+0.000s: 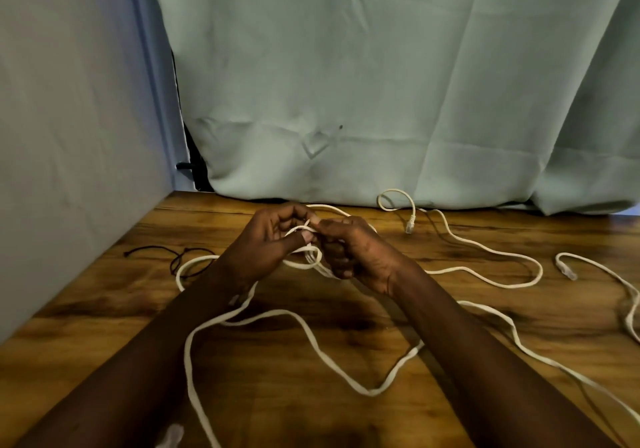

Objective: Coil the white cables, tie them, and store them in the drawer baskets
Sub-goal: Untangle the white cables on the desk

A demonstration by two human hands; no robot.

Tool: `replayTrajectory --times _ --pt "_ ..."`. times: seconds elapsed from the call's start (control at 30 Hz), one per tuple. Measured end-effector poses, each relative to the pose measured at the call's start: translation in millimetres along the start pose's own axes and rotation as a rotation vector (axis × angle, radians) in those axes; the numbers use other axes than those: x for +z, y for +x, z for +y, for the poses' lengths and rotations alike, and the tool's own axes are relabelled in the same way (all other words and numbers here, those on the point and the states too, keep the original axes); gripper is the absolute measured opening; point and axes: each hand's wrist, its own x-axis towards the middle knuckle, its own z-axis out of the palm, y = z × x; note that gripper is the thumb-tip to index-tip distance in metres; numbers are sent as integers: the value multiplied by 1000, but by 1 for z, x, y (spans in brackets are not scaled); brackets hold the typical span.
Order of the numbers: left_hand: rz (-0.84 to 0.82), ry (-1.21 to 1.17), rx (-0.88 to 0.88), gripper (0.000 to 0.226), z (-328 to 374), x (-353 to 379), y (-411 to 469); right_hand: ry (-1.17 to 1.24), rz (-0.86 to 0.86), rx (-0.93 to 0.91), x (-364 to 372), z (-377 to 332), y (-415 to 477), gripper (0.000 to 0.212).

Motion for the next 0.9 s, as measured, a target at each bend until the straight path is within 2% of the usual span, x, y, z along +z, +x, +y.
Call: replayTrajectory --times 0.1,0.23,0.33,0.4,0.47,0.57,0.67,0.8,0.9 --pt "-4 -87 -54 17 2 2 0 44 49 -39 0 0 3 46" --pt "8 -228 -155 20 8 13 3 68 120 -116 0 -1 4 31" --pt "-1 -477 -269 35 10 21 6 67 133 -137 -1 -4 6 42" --pt "-21 -569 -291 33 10 22 7 80 109 -101 -5 -7 7 54" --pt "-40 -622 -286 32 11 22 7 126 7 -20 -10 -8 9 57" --pt "12 -579 -285 20 11 21 3 191 -171 89 -15 -8 9 51" --pt "81 -474 -277 3 8 17 0 162 -220 120 -13 -7 9 47" --pt "189 -357 -270 14 10 13 -5 126 -237 128 -5 -5 8 55" --pt "216 -310 -317 15 10 7 -5 120 -151 104 1 0 11 57"
